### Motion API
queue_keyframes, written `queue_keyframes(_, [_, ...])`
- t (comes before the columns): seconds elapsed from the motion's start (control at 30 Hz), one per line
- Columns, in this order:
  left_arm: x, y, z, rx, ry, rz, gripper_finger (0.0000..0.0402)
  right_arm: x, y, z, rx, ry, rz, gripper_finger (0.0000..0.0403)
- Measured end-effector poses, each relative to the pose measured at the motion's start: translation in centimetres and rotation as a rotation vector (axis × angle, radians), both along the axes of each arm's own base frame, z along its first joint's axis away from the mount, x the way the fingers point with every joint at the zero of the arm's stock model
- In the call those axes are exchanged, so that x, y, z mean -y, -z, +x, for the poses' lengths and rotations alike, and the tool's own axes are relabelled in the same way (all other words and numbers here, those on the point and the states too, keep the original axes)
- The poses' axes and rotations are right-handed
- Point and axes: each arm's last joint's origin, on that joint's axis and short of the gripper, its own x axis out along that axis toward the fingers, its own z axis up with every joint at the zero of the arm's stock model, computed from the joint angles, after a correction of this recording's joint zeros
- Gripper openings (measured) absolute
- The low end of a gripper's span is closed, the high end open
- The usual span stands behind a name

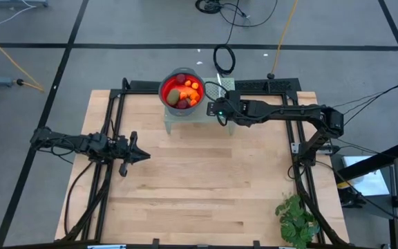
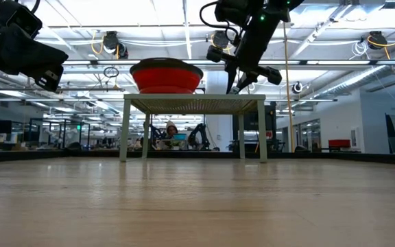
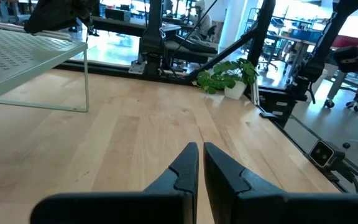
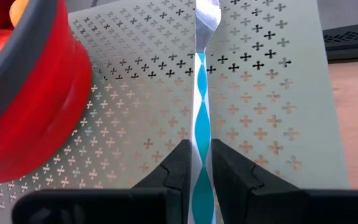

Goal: Pick & Place Fruit
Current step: Put the knife on the shelf

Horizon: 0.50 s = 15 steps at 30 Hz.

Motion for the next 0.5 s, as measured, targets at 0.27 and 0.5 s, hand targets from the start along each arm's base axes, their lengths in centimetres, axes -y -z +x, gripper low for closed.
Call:
queue_keyframes(0.27, [0.0,0.0,0.0,0.000,0.000,-0.003,0.0024,-0.1,1.1,-0.3,-0.001,0.024,0.016,0.0069])
queue_keyframes(0.5, [0.0,0.0,0.0,-0.003,0.017,-0.016,0.0024,0.0,1.5,-0.1,0.039,0.023,-0.002,0.0100])
